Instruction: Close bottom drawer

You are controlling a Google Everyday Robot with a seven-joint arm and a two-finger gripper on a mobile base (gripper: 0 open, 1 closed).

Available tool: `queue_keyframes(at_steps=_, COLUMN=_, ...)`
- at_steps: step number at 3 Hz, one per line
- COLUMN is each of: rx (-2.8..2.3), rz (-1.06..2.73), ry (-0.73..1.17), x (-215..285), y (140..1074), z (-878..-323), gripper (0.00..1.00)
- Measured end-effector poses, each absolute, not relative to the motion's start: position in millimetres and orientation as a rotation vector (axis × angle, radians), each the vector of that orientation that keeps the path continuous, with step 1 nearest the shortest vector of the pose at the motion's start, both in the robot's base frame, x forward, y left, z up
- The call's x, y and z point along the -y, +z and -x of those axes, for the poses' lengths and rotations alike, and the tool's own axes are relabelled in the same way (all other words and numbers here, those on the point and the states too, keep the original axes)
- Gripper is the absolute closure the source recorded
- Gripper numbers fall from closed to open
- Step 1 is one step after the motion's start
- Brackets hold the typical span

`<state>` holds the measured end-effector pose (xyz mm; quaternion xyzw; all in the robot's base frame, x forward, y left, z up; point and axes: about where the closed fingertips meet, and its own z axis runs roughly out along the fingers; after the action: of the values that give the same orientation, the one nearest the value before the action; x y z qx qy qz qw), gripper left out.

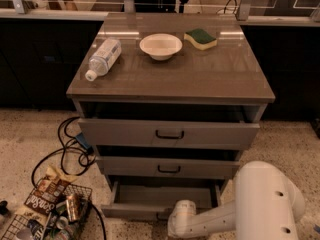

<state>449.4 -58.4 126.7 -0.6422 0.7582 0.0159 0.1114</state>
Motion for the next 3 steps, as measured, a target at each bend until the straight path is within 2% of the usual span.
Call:
queue_keyframes(at_steps=1, rx=-2.227, rz=1.886, ry=0.047, x=57, y=128, z=-447, gripper=1.00)
queue_keyframes(at_steps=2, rx=-2.214, rz=1.848, ry=0.008, x=65, y=123, z=-475, gripper=1.00)
queue_keyframes(at_steps=3, rx=-2.212, rz=1.843, ry=0.000, x=65, y=124, z=-476, gripper=1.00)
